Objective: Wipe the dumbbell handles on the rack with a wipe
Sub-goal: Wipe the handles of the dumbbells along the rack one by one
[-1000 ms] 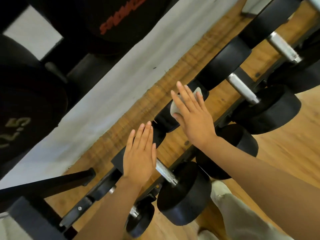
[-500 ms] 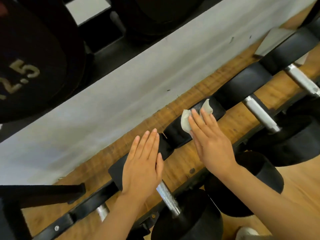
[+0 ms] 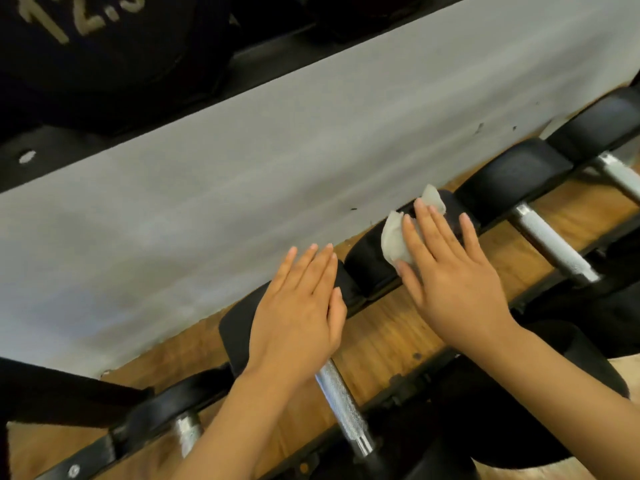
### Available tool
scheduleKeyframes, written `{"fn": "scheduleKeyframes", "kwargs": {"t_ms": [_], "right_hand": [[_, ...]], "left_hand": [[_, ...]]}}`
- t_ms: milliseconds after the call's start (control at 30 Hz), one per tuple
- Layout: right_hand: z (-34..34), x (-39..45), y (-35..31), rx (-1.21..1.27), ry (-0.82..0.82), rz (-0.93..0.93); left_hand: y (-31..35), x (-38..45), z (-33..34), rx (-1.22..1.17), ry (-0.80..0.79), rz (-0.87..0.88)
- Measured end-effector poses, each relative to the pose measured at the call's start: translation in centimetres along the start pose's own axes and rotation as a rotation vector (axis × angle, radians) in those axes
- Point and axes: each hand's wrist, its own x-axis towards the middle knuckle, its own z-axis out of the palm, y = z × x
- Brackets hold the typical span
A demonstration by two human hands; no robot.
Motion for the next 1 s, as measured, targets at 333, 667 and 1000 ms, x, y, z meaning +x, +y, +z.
{"fn": "scheduleKeyframes", "kwargs": {"t_ms": [333,667,1000], "right_hand": [[0.5,-0.9,1.4,0.039,0.126,-0.289],[0.3,1.2,0.7,-0.177,-0.141,-0.532],[-1.8,1.5,1.9,0.001,0.026,-0.384]], "left_hand": [[-0.1,0.1,-0.1,-0.049,0.012,-0.031],[0.1,0.2,-0.1,-0.054,0.069,-0.039],[-0.3,0.1,0.2,-0.094,0.074,-0.054]]}}
